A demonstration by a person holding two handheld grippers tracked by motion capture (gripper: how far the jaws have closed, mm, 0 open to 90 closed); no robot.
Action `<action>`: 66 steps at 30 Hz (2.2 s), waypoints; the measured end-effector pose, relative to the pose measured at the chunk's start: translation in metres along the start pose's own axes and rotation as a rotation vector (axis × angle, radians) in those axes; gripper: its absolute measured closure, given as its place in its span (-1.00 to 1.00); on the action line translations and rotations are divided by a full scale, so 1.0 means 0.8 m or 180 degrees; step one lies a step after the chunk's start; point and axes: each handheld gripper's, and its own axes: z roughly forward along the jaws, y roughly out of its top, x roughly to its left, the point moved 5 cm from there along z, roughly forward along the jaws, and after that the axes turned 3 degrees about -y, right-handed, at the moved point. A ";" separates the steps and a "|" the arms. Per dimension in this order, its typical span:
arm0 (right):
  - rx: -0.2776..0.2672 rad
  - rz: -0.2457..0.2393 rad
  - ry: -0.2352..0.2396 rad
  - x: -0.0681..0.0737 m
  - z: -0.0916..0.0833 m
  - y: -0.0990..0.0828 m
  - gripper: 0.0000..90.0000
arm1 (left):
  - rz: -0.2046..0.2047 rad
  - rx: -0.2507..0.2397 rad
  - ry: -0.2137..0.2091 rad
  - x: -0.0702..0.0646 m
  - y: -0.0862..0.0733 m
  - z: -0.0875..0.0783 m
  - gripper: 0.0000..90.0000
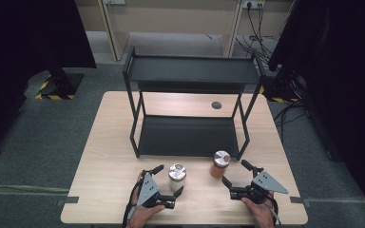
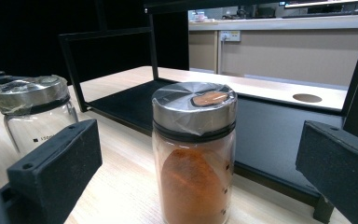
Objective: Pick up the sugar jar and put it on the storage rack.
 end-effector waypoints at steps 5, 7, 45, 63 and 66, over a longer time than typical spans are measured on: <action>-0.0002 -0.0003 -0.0001 0.000 0.000 0.000 -0.99 | -0.0012 0.0021 -0.0013 0.000 0.000 0.004 -0.99; 0.0000 -0.0008 0.0001 0.000 0.000 0.000 -0.99 | -0.0024 0.0032 -0.0025 0.000 0.001 0.006 -0.99; -0.0025 0.0026 0.0005 -0.002 0.000 -0.001 -0.99 | -0.0074 0.0287 0.0021 -0.003 0.013 0.029 -0.31; -0.0049 0.0016 0.0016 -0.002 0.000 -0.002 -0.99 | -0.0217 0.0226 0.0010 0.003 0.036 0.019 -0.30; -0.0051 0.0016 0.0016 -0.002 0.000 -0.002 -0.99 | -0.0228 0.0221 0.0015 0.006 0.044 0.016 -0.30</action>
